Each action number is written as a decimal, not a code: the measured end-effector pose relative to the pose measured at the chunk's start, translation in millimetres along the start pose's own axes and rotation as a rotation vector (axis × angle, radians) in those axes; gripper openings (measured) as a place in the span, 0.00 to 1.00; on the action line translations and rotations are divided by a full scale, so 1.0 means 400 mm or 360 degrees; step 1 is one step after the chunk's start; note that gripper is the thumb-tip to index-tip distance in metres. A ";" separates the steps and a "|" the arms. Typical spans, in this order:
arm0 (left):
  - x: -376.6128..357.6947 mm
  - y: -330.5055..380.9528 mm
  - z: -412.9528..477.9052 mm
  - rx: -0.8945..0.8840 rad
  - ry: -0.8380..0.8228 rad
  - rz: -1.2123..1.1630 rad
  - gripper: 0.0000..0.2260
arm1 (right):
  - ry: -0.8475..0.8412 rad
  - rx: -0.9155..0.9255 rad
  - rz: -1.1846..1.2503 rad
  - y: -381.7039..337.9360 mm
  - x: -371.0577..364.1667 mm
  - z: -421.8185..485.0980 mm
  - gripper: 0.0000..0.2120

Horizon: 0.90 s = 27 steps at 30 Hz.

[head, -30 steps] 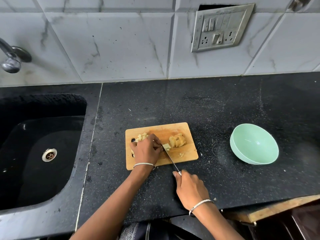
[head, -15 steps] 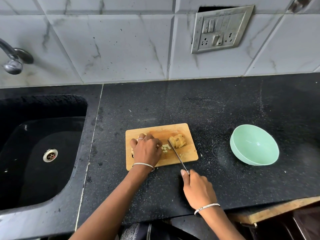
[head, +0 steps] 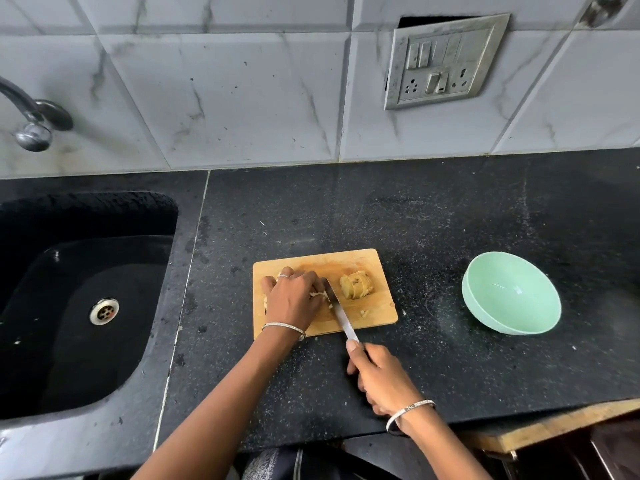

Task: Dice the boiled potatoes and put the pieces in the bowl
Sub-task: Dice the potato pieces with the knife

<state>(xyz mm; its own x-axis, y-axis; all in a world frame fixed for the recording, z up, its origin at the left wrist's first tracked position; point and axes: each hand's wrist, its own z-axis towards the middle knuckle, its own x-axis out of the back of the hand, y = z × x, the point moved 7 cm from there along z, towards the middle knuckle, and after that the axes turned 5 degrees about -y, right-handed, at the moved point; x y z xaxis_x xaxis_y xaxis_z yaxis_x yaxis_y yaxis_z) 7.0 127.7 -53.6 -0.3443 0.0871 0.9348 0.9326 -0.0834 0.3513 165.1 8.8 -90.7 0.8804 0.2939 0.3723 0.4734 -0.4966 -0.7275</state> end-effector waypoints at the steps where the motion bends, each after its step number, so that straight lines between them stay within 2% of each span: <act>1: 0.005 -0.002 0.000 -0.0005 0.0022 -0.0018 0.06 | 0.0010 0.0013 -0.0011 -0.002 0.004 0.000 0.24; 6: 0.026 -0.026 0.008 0.0024 0.0145 -0.0036 0.05 | 0.0187 0.0127 -0.0389 -0.011 0.039 0.007 0.21; 9: 0.027 -0.044 0.011 0.0038 0.0174 -0.0033 0.04 | 0.0183 0.0107 -0.0571 0.002 0.034 0.010 0.21; 15: 0.033 -0.049 0.002 0.0033 0.0216 -0.0044 0.09 | -0.0007 0.0139 -0.0448 -0.013 -0.003 0.003 0.22; 22: 0.027 -0.014 0.001 0.0039 0.0227 -0.0135 0.12 | 0.0224 0.0250 -0.0604 -0.015 0.051 0.011 0.21; 27: 0.001 0.043 0.027 -0.0064 0.0056 -0.0239 0.19 | 0.0369 0.0292 -0.0444 -0.031 0.101 0.003 0.20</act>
<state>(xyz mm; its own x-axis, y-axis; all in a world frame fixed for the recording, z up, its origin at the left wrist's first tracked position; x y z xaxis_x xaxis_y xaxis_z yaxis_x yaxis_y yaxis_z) 24.1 137.0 -47.7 -0.4836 0.0668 0.8727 0.8656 -0.1117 0.4882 194.9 27.8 -67.2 0.7120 0.1944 0.6747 0.7004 -0.2640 -0.6631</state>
